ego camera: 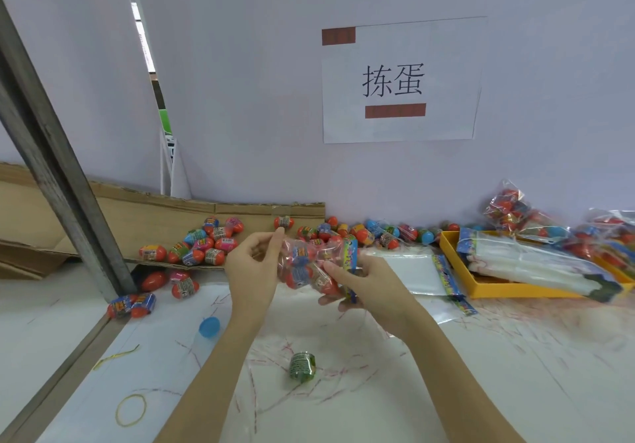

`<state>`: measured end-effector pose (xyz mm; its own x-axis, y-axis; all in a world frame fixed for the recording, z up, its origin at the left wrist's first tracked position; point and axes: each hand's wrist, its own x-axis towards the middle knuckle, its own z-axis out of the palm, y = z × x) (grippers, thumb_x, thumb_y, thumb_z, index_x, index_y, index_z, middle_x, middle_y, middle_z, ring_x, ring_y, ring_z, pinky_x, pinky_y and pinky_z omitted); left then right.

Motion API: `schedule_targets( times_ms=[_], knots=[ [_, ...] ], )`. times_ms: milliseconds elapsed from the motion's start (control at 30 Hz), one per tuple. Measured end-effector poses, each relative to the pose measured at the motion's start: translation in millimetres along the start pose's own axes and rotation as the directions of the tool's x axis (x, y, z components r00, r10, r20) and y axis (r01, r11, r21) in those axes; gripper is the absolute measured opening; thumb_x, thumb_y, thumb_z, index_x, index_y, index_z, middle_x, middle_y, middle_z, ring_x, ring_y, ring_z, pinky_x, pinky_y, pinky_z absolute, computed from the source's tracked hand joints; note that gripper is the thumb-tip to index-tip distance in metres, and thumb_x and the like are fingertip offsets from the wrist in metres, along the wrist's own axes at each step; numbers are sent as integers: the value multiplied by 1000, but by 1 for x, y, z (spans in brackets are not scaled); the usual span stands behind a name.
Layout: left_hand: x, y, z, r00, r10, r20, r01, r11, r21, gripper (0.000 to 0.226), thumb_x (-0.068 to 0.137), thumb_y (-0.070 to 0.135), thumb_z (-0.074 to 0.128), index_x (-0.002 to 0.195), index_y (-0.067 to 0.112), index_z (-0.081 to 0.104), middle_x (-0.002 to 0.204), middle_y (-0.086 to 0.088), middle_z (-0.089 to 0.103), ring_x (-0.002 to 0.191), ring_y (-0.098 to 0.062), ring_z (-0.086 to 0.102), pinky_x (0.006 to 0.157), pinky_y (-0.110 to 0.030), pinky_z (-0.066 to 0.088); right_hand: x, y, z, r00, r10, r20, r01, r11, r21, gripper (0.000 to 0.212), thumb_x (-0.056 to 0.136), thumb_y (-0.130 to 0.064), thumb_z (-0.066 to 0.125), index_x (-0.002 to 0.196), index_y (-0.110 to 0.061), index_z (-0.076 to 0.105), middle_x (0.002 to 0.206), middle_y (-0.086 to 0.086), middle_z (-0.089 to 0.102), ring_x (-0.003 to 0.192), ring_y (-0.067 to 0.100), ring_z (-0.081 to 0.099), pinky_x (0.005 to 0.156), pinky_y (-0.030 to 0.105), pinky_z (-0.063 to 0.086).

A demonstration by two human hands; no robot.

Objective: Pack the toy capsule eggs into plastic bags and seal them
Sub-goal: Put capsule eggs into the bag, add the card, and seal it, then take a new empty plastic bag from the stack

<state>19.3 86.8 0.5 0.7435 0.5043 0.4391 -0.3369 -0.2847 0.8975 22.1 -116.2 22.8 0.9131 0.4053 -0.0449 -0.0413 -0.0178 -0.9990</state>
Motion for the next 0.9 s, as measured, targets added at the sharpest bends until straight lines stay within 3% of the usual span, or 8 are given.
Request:
schedule_targets(
  times_ms=[100,233,333,467,533,700,800,900],
  knots=[
    [2,4,-3,997,-74,-31,71,994,-85,40,100,57,53,98,23,74,76,-1,74,63,-18,70,59,-34,60,1,-7,-20,988,-108,-107,137,937,321,56,91,-52,71,127,-9,67,108,7,79,94,21,74,76,24,56],
    [0,10,0,993,-104,49,108,991,-86,39,104,50,51,94,20,73,72,2,69,58,-13,63,54,-31,53,-7,-12,-58,939,-245,-240,312,322,894,56,105,-53,50,151,-21,50,145,8,62,135,22,59,109,35,46],
    [-15,14,11,952,86,294,-99,995,29,28,96,56,62,103,30,72,87,10,71,74,-12,68,61,-33,56,-2,-3,-55,955,-83,-284,289,477,830,55,109,-51,38,145,-13,55,142,15,63,131,29,62,111,41,46],
    [-40,17,32,681,315,661,-438,899,23,46,95,45,75,139,35,61,121,15,58,104,-16,64,78,-25,58,6,5,-22,981,14,-194,144,618,773,64,108,-54,33,142,-5,56,138,19,65,128,31,64,117,47,40],
    [-45,16,36,603,359,712,-524,851,14,39,93,36,79,130,26,70,117,12,60,99,-11,61,80,-23,55,7,6,-12,993,24,-112,72,626,777,70,107,-60,31,143,-5,55,138,19,65,129,31,63,120,50,37],
    [-41,20,32,668,301,681,-373,927,-43,9,87,11,84,96,12,83,90,4,74,81,-18,70,76,-32,58,4,4,-10,1000,1,-19,15,594,804,76,104,-66,33,144,-5,57,142,20,62,134,32,59,121,47,35],
    [-33,17,26,678,316,664,-475,877,69,6,90,8,82,95,12,82,87,3,73,76,-13,67,72,-34,58,5,4,-13,992,-22,-122,108,640,760,73,105,-64,32,136,-5,62,134,18,68,128,31,64,112,45,45],
    [-17,12,13,758,276,590,-505,821,265,16,92,2,76,103,12,81,94,2,71,79,-8,63,76,-34,58,6,7,-16,855,-140,-499,184,982,40,36,111,-35,44,127,-13,68,121,2,74,118,21,68,103,35,53]
  ],
)
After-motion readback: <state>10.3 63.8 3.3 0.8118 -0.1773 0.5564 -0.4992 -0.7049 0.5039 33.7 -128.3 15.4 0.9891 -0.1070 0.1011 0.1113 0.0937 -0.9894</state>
